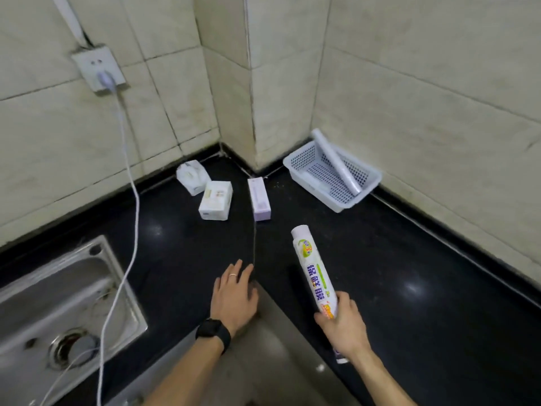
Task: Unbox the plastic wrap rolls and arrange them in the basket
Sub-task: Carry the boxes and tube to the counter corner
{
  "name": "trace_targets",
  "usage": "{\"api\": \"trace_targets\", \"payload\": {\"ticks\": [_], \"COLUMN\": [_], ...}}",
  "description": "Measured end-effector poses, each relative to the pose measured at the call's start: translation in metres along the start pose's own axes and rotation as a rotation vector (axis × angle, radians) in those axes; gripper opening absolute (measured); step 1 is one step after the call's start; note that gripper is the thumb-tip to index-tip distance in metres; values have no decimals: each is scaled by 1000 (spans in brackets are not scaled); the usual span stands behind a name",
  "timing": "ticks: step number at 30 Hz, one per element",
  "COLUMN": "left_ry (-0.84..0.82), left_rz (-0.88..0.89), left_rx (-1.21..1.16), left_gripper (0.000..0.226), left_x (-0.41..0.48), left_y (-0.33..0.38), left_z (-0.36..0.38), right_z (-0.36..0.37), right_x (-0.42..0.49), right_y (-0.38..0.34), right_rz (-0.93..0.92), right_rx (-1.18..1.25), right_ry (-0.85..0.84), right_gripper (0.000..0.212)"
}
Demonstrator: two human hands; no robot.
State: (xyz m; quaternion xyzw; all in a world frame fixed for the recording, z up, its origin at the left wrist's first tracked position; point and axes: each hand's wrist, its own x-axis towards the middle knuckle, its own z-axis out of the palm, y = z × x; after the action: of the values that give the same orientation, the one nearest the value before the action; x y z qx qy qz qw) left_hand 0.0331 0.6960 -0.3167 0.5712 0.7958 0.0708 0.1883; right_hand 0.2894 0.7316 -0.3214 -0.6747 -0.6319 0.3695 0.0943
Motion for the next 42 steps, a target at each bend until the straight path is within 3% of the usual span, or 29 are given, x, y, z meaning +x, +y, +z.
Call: {"api": "trace_targets", "payload": {"ticks": [15, 22, 30, 34, 38, 42], "left_ry": [-79, -145, -248, -240, -254, -246], "left_rz": [-101, -123, -89, -69, -58, -57], "left_rx": [30, 36, 89, 94, 106, 102], "left_gripper": [65, 64, 73, 73, 73, 73], "left_x": [158, 203, 206, 205, 206, 205], "left_y": [-38, -51, -76, -80, -83, -85], "left_z": [-18, 10, 50, 51, 52, 56], "right_z": [24, 41, 62, 64, 63, 73], "right_x": [202, 275, 294, 294, 290, 281], "right_y": [-94, -118, -117, -121, -134, -164], "right_rz": [-14, -35, 4, 37, 74, -123], "right_rx": [-110, -187, -195, -344, -415, -285], "right_ry": [-38, 7, 17, 29, 53, 231], "right_gripper": [61, 57, 56, 60, 80, 76]}}
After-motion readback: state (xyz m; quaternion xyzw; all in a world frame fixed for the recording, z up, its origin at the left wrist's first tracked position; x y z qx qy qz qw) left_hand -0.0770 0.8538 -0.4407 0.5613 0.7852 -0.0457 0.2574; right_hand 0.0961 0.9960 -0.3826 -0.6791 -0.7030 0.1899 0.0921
